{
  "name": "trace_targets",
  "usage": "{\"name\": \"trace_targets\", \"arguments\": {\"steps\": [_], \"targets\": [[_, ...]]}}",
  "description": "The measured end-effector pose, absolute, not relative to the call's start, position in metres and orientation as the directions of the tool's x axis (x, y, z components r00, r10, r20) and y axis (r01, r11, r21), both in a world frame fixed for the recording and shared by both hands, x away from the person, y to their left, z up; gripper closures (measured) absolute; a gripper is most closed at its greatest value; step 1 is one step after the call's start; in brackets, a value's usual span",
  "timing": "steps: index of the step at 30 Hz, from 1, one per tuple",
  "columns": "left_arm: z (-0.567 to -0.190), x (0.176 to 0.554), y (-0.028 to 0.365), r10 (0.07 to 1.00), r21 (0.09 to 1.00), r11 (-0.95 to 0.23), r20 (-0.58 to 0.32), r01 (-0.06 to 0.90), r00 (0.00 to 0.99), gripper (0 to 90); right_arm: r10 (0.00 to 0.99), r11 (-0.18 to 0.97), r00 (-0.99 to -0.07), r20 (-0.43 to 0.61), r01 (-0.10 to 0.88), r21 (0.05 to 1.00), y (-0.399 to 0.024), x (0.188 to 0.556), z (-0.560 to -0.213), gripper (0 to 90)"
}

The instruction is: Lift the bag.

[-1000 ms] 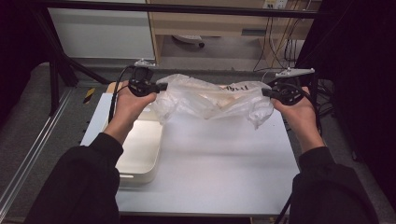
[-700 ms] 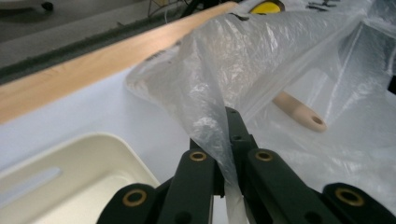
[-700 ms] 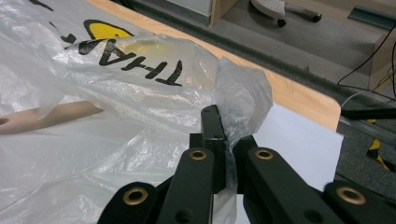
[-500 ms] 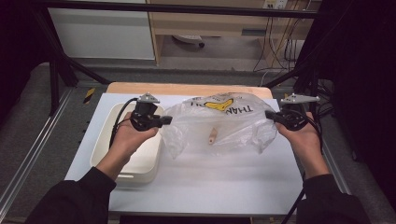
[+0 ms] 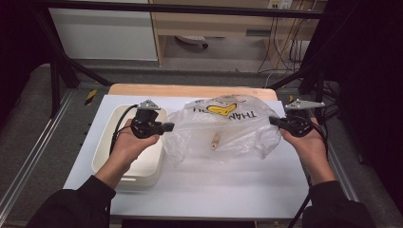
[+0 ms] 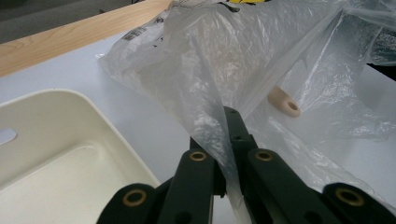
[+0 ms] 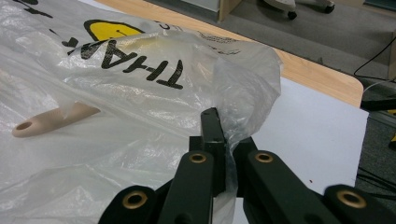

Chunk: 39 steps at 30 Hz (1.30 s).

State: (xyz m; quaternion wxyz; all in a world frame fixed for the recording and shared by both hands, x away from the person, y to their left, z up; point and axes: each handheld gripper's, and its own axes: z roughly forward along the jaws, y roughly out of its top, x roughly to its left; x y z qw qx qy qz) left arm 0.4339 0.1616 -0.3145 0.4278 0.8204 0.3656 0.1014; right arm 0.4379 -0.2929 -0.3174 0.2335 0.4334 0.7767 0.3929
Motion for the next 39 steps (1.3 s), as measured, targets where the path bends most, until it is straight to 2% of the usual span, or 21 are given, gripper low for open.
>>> {"name": "trace_targets", "arguments": {"steps": [14, 39], "targets": [[-0.324, 0.418, 0.166, 0.672, 0.774, -0.356, -0.178, 0.524, 0.719, 90.0, 0.841, 0.355, -0.539, -0.048, 0.483, 0.801, -0.289, 0.426, -0.325, 90.0], [-0.355, 0.373, 0.150, 0.606, 0.767, -0.378, -0.219, 0.519, 0.765, 90.0, 0.831, 0.319, -0.555, 0.031, 0.521, 0.792, -0.291, 0.390, -0.364, 90.0]]}}
